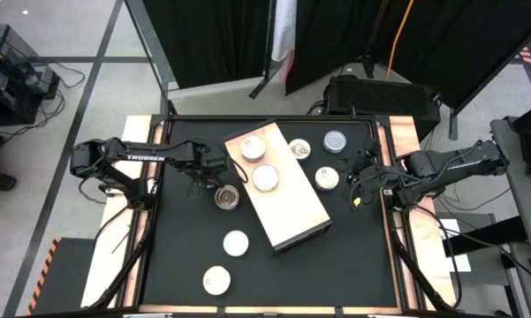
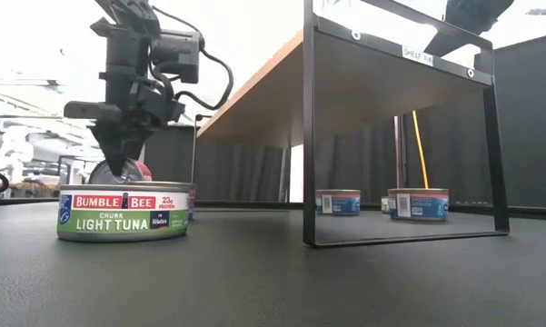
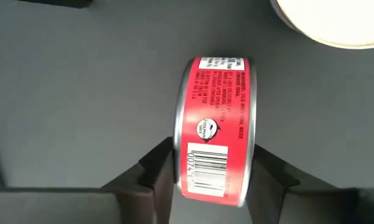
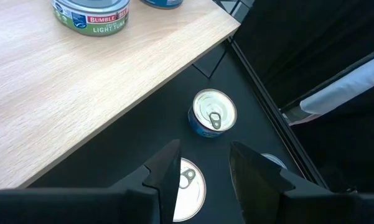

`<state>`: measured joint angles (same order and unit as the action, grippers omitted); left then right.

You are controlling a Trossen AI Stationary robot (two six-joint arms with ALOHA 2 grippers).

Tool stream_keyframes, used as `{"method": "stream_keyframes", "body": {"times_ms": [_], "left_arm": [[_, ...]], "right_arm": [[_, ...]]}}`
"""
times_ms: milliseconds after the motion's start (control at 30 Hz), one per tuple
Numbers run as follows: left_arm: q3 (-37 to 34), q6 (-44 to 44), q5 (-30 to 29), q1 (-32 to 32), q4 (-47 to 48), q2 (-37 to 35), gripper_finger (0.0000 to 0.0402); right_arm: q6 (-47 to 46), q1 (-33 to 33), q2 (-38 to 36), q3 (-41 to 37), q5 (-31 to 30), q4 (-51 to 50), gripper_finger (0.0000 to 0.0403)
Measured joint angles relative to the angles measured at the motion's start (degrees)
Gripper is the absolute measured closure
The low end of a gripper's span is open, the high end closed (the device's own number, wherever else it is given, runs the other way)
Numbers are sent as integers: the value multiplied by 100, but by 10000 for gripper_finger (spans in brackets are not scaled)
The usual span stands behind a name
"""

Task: Stack canned seafood by type on shelf
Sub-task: Put the red tuna can on the shelf

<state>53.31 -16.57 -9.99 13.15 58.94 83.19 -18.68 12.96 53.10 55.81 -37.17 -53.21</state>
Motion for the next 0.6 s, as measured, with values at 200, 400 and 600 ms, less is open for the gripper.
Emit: {"method": "stream_keyframes", "body": {"times_ms": [200, 400, 600], "left_arm": [[0, 510, 111, -16, 16, -128, 258], [483, 1371, 776, -153, 806, -616, 251], [1539, 2465, 2247, -396, 1258, -1305, 248]], "right_arm": [[343, 1, 2, 0, -2, 223, 273], [1187, 0, 1, 0, 32, 900, 273], [2876, 62, 18, 0, 517, 2418, 273]]}}
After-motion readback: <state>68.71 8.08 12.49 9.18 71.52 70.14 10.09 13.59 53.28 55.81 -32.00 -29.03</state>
